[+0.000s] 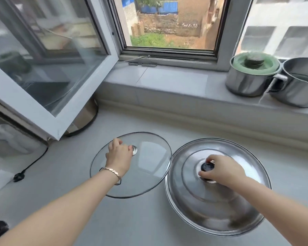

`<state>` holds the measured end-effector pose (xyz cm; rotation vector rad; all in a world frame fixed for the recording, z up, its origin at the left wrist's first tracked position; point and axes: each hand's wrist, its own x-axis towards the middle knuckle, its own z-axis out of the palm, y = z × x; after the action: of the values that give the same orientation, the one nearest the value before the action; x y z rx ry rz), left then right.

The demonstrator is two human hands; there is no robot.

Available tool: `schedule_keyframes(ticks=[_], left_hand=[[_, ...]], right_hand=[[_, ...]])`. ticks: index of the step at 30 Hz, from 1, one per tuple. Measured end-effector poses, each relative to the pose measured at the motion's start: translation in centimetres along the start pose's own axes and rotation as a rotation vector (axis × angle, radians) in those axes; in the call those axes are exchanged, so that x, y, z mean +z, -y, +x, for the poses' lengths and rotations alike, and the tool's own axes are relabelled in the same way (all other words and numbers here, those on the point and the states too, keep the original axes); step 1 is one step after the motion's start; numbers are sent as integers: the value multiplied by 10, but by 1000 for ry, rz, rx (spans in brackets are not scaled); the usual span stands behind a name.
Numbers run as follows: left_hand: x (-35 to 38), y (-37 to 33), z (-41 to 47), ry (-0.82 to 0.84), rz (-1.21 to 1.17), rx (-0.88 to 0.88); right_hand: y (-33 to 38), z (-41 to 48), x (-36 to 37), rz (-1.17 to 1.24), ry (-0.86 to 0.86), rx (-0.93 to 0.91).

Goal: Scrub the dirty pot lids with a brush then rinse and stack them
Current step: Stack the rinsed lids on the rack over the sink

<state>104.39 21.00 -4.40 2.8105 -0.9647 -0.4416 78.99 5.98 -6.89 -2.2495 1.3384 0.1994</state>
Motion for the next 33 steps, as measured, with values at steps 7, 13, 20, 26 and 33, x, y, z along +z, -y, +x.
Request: schedule_keyframes(ticks=[7,13,20,26,33], left_hand=[[15,32,113,92,-9,105],[35,36,167,37,-26,158],[57,39,179,-9,-67,176],[46,33,178,73,158,154],[4,-14,107,182,445,332]], right_hand=[[70,58,22,144,-39,219],[94,90,36,194,-83,394],[99,98,53,246,-120,416],[97,87,58,372,-105,394],[94,28,29,396,41,310]])
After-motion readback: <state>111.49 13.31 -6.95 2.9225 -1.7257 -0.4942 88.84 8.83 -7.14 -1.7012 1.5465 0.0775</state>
